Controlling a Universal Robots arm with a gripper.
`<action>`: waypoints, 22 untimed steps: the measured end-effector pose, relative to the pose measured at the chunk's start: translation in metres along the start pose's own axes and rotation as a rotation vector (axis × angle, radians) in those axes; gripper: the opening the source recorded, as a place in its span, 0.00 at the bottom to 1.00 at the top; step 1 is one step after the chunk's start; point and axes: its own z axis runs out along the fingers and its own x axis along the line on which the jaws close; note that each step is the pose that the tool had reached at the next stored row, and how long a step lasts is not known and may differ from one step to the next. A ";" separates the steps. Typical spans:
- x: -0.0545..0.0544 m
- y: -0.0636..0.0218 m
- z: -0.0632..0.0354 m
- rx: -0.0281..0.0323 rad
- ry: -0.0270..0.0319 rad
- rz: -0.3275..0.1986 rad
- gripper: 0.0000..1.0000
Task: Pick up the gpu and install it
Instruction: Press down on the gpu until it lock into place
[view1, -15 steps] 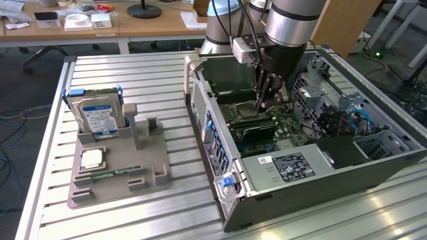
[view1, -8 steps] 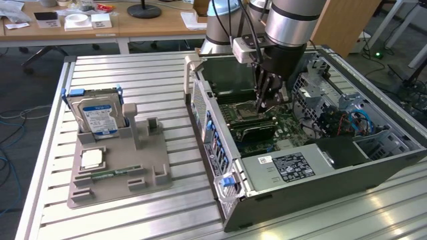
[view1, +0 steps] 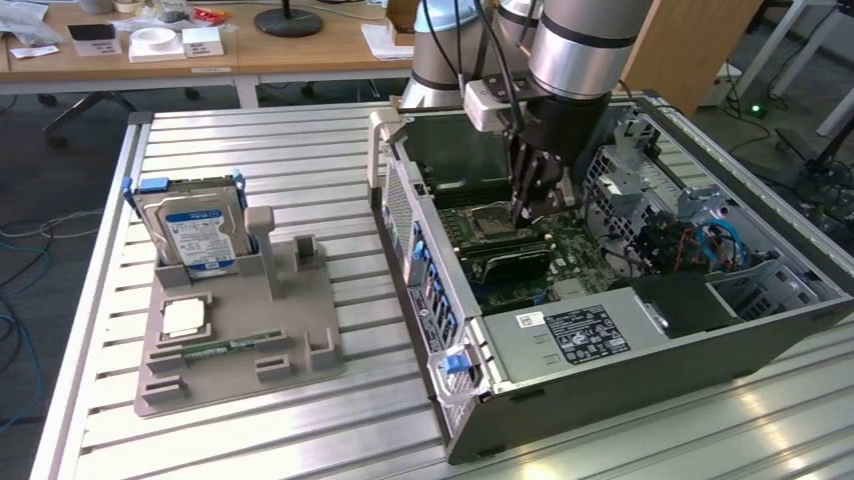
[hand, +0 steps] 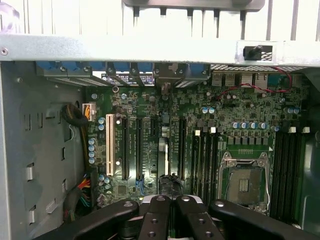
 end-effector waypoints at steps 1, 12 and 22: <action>0.000 0.0000 0.0016 0.0000 0.0000 0.000 0.11; 0.000 0.0001 0.0048 0.0001 -0.0002 0.000 0.11; -0.002 0.0004 0.0108 0.0000 -0.0014 0.000 0.11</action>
